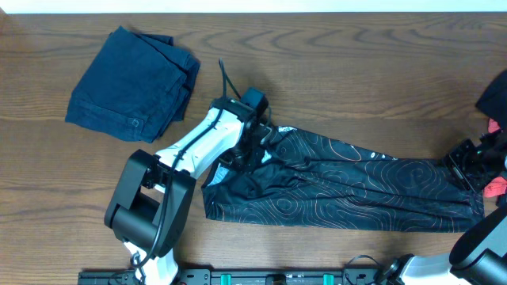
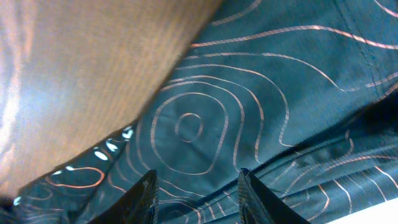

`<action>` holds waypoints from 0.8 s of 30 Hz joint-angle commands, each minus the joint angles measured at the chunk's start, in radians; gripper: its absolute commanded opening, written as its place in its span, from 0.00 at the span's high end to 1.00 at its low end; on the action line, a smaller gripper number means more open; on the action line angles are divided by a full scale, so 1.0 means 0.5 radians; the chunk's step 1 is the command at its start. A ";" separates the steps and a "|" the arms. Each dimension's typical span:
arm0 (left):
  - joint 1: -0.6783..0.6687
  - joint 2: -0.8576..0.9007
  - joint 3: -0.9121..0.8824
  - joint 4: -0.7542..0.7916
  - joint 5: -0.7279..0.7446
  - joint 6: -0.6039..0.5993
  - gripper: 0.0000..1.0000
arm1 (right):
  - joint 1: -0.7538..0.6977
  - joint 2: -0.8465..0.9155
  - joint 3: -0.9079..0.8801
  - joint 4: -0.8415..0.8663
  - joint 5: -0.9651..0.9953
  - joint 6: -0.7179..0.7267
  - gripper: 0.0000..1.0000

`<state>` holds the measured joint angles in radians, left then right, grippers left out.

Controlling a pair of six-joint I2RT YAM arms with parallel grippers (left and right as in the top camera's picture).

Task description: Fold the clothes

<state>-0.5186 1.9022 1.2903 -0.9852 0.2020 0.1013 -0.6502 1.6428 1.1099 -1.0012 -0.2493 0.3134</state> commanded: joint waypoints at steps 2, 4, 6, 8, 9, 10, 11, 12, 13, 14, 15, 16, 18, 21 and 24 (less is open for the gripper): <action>0.073 -0.019 0.050 -0.152 -0.024 -0.011 0.93 | 0.033 -0.009 -0.079 0.062 0.107 0.098 0.59; 0.111 -0.019 0.050 -0.202 -0.024 -0.011 0.93 | 0.033 -0.009 -0.131 0.111 0.117 0.136 0.59; 0.150 -0.019 0.050 -0.229 -0.025 -0.011 0.93 | 0.033 -0.009 -0.186 0.159 0.117 0.152 0.59; 0.185 -0.019 0.050 -0.237 -0.024 -0.011 0.93 | 0.033 -0.009 -0.246 0.220 0.117 0.151 0.59; 0.199 -0.019 0.049 -0.244 -0.024 -0.011 0.93 | 0.033 -0.009 -0.279 0.256 0.117 0.151 0.59; 0.211 -0.019 0.049 -0.259 -0.024 -0.011 0.94 | 0.033 -0.009 -0.311 0.288 0.119 0.151 0.60; 0.220 -0.019 0.049 -0.270 -0.024 -0.011 0.94 | 0.033 -0.009 -0.335 0.311 0.127 0.152 0.60; 0.228 -0.019 0.049 -0.296 -0.025 -0.011 0.94 | 0.032 -0.009 -0.360 0.336 0.142 0.153 0.60; 0.235 -0.019 0.049 -0.316 -0.024 -0.011 0.94 | 0.031 -0.009 -0.378 0.351 0.159 0.168 0.60; 0.241 -0.019 0.049 -0.323 -0.023 -0.011 0.94 | 0.031 -0.009 -0.394 0.358 0.182 0.201 0.60; 0.242 -0.019 0.049 -0.313 -0.016 -0.011 0.94 | 0.031 -0.009 -0.405 0.369 0.183 0.218 0.60; 0.242 -0.019 0.049 -0.271 -0.002 -0.012 0.90 | 0.031 -0.009 -0.414 0.386 0.175 0.222 0.60; 0.237 -0.019 0.046 -0.156 0.134 -0.012 0.57 | 0.031 -0.009 -0.417 0.405 0.172 0.225 0.60; 0.236 -0.019 0.018 0.045 0.420 -0.013 0.33 | 0.031 -0.009 -0.417 0.411 0.116 0.224 0.60; 0.232 -0.018 -0.037 0.169 0.465 -0.060 0.31 | 0.032 -0.009 -0.417 0.407 0.106 0.224 0.59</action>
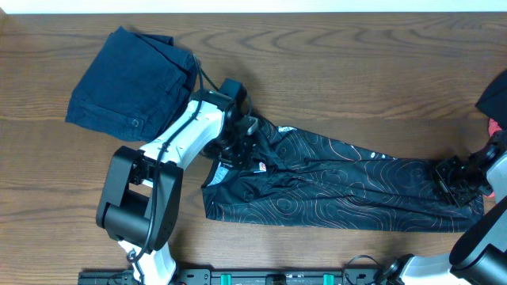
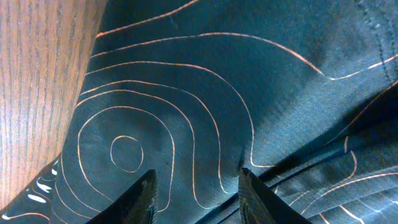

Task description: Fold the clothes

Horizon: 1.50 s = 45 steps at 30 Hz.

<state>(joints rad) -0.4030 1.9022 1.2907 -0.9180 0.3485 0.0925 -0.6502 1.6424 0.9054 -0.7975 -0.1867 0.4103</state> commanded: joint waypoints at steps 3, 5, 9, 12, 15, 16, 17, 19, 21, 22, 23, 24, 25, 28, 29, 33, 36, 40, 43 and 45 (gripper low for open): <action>-0.005 -0.013 -0.101 0.135 0.173 -0.068 0.31 | 0.032 -0.008 -0.009 -0.003 -0.017 0.031 0.59; -0.010 -0.013 -0.145 0.196 0.173 -0.115 0.35 | 0.033 -0.008 -0.011 0.009 -0.017 0.032 0.59; -0.018 -0.013 -0.196 0.198 0.173 -0.130 0.81 | 0.033 -0.008 -0.034 0.050 -0.017 0.048 0.58; -0.011 -0.014 -0.195 0.137 0.172 -0.130 0.94 | 0.034 -0.008 -0.065 0.092 -0.017 0.063 0.58; 0.001 -0.014 -0.183 0.062 0.171 -0.130 0.94 | 0.034 -0.008 -0.103 0.139 -0.017 0.064 0.58; 0.006 -0.014 -0.169 0.024 0.170 -0.129 0.94 | 0.034 -0.008 -0.117 0.155 -0.015 0.079 0.58; 0.013 -0.015 -0.154 -0.012 0.170 -0.129 0.94 | 0.034 -0.008 -0.136 0.179 -0.016 0.080 0.58; 0.033 -0.016 -0.118 -0.089 0.160 -0.128 0.94 | 0.033 -0.008 -0.195 0.263 -0.011 0.093 0.58; 0.053 -0.016 -0.092 -0.154 0.111 -0.128 0.94 | 0.033 -0.008 -0.256 0.348 -0.008 0.101 0.59; 0.060 -0.016 -0.085 -0.180 0.076 -0.128 0.94 | 0.033 -0.008 -0.289 0.388 -0.008 0.122 0.59; 0.069 -0.016 -0.082 -0.204 0.040 -0.129 0.94 | 0.033 -0.008 -0.317 0.421 -0.007 0.132 0.59; 0.079 -0.016 -0.082 -0.227 0.009 -0.129 0.94 | 0.033 -0.008 -0.347 0.461 -0.006 0.137 0.60; 0.084 -0.016 -0.082 -0.245 -0.010 -0.127 0.94 | 0.033 -0.008 -0.373 0.491 0.005 0.137 0.60; 0.094 -0.016 -0.082 -0.282 -0.076 -0.129 0.94 | 0.033 -0.008 -0.422 0.535 0.086 0.187 0.61; 0.096 -0.016 -0.082 -0.298 -0.109 -0.129 0.94 | 0.033 -0.008 -0.433 0.541 0.112 0.205 0.61; 0.099 -0.016 -0.082 -0.350 -0.192 -0.129 0.88 | 0.033 -0.008 -0.448 0.561 0.114 0.204 0.61; 0.099 -0.016 -0.082 -0.370 -0.192 -0.129 0.67 | 0.033 -0.008 -0.448 0.564 0.114 0.204 0.61; 0.099 -0.016 -0.082 -0.353 -0.192 -0.130 0.39 | 0.033 -0.008 -0.448 0.563 0.114 0.204 0.60; 0.098 -0.016 -0.082 -0.247 -0.165 -0.163 0.36 | 0.033 -0.008 -0.448 0.564 0.112 0.204 0.60; 0.098 -0.016 -0.082 -0.134 0.064 -0.186 0.35 | 0.033 -0.008 -0.448 0.563 0.112 0.204 0.60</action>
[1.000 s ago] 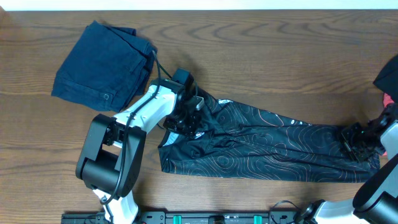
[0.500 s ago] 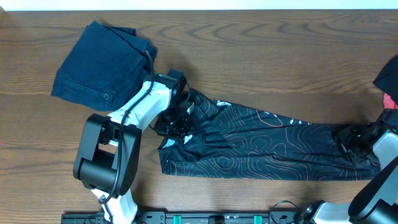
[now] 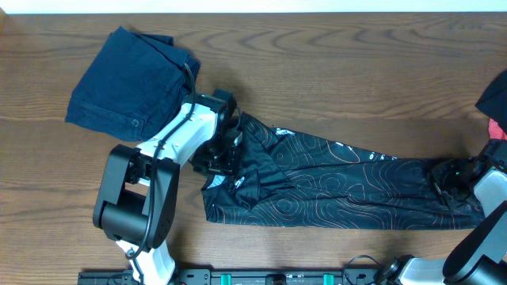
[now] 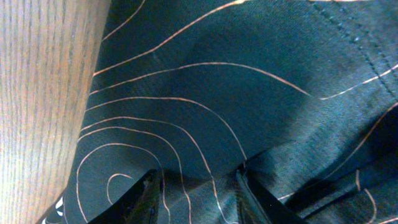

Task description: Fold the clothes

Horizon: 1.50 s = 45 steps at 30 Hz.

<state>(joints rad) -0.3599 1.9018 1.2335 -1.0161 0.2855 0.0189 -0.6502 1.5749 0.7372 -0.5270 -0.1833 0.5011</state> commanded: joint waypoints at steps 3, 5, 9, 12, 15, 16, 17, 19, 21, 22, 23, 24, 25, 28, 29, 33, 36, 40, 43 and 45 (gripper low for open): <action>-0.002 -0.015 0.032 0.208 0.555 -0.042 0.35 | 0.033 0.127 -0.111 0.021 0.105 0.023 0.61; -0.039 -0.015 0.032 0.285 0.625 -0.041 0.36 | 0.033 0.127 -0.111 0.021 0.105 0.023 0.60; -0.191 -0.012 0.028 0.362 0.291 -0.040 0.41 | 0.033 0.127 -0.111 0.021 0.104 0.023 0.60; -0.295 -0.008 0.028 0.354 0.012 -0.040 0.47 | 0.033 0.127 -0.111 0.021 0.104 0.023 0.60; -0.362 0.011 0.027 0.349 -0.115 -0.033 0.48 | 0.033 0.127 -0.111 0.021 0.097 0.023 0.60; -0.375 0.018 0.026 0.346 -0.137 -0.033 0.49 | 0.033 0.127 -0.111 0.021 0.092 0.023 0.60; -0.384 0.035 0.024 0.346 -0.141 -0.031 0.49 | 0.033 0.127 -0.111 0.021 0.089 0.023 0.60; -0.388 0.066 0.024 0.347 -0.142 -0.031 0.54 | 0.033 0.127 -0.111 0.021 0.089 0.023 0.60; -0.388 0.098 0.024 0.354 -0.153 -0.026 0.63 | 0.033 0.127 -0.111 0.021 0.089 0.023 0.60; -0.388 0.107 0.024 0.360 -0.167 -0.026 0.67 | 0.033 0.127 -0.111 0.021 0.089 0.023 0.60; -0.388 0.110 0.024 0.365 -0.184 -0.026 0.70 | 0.033 0.127 -0.111 0.021 0.089 0.023 0.60; -0.388 0.110 0.024 0.371 -0.187 -0.026 0.72 | 0.033 0.127 -0.111 0.021 0.088 0.023 0.60; -0.388 0.109 0.024 0.376 -0.185 -0.026 0.76 | 0.033 0.127 -0.111 0.021 0.088 0.023 0.60; -0.386 0.108 0.028 0.359 -0.185 -0.027 0.94 | 0.033 0.127 -0.111 0.021 0.072 0.023 0.60; -0.386 0.104 0.041 0.321 -0.185 -0.027 0.94 | 0.033 0.127 -0.111 0.021 0.072 0.023 0.60; -0.386 0.072 0.141 0.145 -0.186 -0.027 0.94 | 0.033 0.127 -0.111 0.021 0.072 0.023 0.60; -0.386 0.019 0.220 -0.008 -0.186 -0.034 0.94 | 0.033 0.127 -0.111 0.021 0.072 0.023 0.60; -0.386 -0.052 0.260 -0.165 -0.193 -0.034 0.94 | 0.033 0.127 -0.111 0.021 0.073 0.023 0.60; -0.386 -0.056 0.258 -0.244 -0.204 -0.034 0.94 | 0.033 0.127 -0.111 0.021 0.073 0.023 0.60; -0.386 -0.056 0.251 -0.300 -0.258 -0.034 0.94 | 0.033 0.127 -0.111 0.021 0.073 0.023 0.60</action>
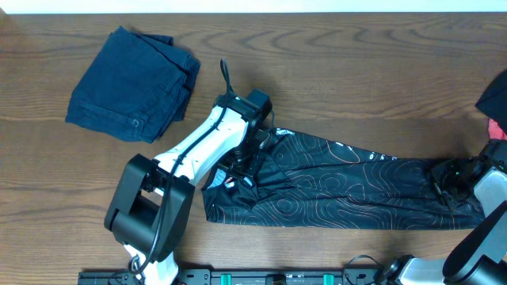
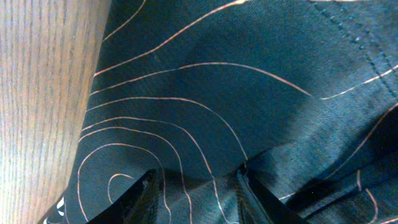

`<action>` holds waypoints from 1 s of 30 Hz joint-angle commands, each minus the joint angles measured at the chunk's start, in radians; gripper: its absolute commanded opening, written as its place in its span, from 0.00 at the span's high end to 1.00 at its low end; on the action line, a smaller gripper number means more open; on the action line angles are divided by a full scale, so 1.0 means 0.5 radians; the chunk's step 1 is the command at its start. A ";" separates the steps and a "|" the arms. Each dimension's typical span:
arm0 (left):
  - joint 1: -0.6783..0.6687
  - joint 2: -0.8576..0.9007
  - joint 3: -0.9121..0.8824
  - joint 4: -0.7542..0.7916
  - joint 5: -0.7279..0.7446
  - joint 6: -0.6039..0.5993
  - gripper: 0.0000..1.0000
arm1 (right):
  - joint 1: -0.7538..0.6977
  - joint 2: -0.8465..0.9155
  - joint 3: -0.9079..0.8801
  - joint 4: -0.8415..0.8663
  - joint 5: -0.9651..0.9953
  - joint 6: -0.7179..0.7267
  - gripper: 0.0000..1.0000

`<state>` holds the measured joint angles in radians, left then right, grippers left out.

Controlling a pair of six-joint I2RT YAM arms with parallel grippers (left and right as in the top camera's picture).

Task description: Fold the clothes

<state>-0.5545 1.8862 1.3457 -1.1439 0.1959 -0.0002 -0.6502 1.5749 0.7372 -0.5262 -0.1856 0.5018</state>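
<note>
Dark leggings [image 1: 356,178] with thin contour lines lie stretched left to right across the wooden table [image 1: 333,71]. My left gripper [image 1: 252,158] sits on the bunched waist end, where wrinkles gather; its fingers are hidden under the wrist, and it seems shut on the fabric. At the cuff end on the far right, my right gripper [image 1: 446,178] is pressed down. In the right wrist view the right gripper [image 2: 196,175] has its fingers [image 2: 149,193] wide apart, with a ridge of the leggings [image 2: 249,81] between them.
A folded dark blue denim garment [image 1: 131,83] lies at the back left. More clothes, dark and red [image 1: 495,111], pile at the right edge. The left arm's base [image 1: 146,210] stands near the front edge. Bare wood [image 2: 43,93] shows left of the cuff.
My left gripper has moved right, away from the denim, and the waist end has shifted right with it and bunched up. The right gripper and the cuff look unchanged.
My left gripper was on the waist end while the right hung open over the cuff. Then the left was further left and the right closer to the fabric. Then the waist reached up-left and the right fingers pressed into the cuff. Now the waist is back right.
</note>
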 commanded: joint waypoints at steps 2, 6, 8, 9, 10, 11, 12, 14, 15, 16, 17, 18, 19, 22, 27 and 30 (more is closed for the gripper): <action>0.003 -0.024 0.027 -0.115 -0.127 0.002 0.94 | 0.033 0.127 -0.111 0.020 0.078 0.021 0.60; 0.003 -0.024 0.027 -0.269 -0.185 -0.013 0.94 | 0.033 0.127 -0.111 0.020 0.079 0.021 0.60; 0.003 -0.024 0.027 -0.340 -0.185 -0.043 0.94 | 0.033 0.127 -0.111 0.020 0.079 0.021 0.60; 0.003 -0.024 0.027 -0.371 -0.185 -0.043 0.94 | 0.033 0.127 -0.111 0.020 0.079 0.021 0.60; 0.003 -0.024 0.026 -0.399 -0.185 -0.043 0.94 | 0.033 0.127 -0.111 0.020 0.079 0.021 0.60; 0.003 -0.024 0.026 -0.424 -0.185 -0.046 0.94 | 0.033 0.127 -0.111 0.020 0.079 0.021 0.60; 0.003 -0.024 0.026 -0.439 -0.185 -0.049 0.94 | 0.033 0.127 -0.111 0.020 0.079 0.021 0.60; 0.003 -0.024 0.026 -0.462 -0.185 -0.049 0.93 | 0.033 0.127 -0.111 0.020 0.079 0.021 0.60; 0.003 -0.024 0.024 -0.465 -0.185 -0.049 0.89 | 0.033 0.127 -0.111 0.020 0.079 0.021 0.60; 0.003 -0.024 0.023 -0.465 -0.185 -0.049 0.83 | 0.033 0.127 -0.111 0.020 0.079 0.021 0.60; 0.003 -0.024 0.022 -0.472 -0.185 -0.049 0.69 | 0.033 0.127 -0.111 0.020 0.079 0.021 0.60; 0.003 -0.024 0.023 -0.478 -0.185 -0.048 0.57 | 0.033 0.127 -0.111 0.019 0.079 0.021 0.60; 0.003 -0.024 0.022 -0.480 -0.188 -0.048 0.52 | 0.033 0.127 -0.111 0.017 0.079 0.021 0.60; 0.003 -0.024 0.023 -0.483 -0.307 -0.048 0.51 | 0.033 0.127 -0.111 0.013 0.078 0.021 0.60; 0.034 -0.024 0.023 -0.330 -0.460 -0.069 0.51 | 0.033 0.127 -0.111 0.015 0.078 0.021 0.59; 0.076 -0.024 0.022 -0.149 -0.382 -0.130 0.51 | 0.033 0.127 -0.111 0.014 0.077 0.020 0.59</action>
<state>-0.5377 1.8851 1.3460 -1.2533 0.0116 -0.0341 -0.6502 1.5749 0.7372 -0.5262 -0.1867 0.5018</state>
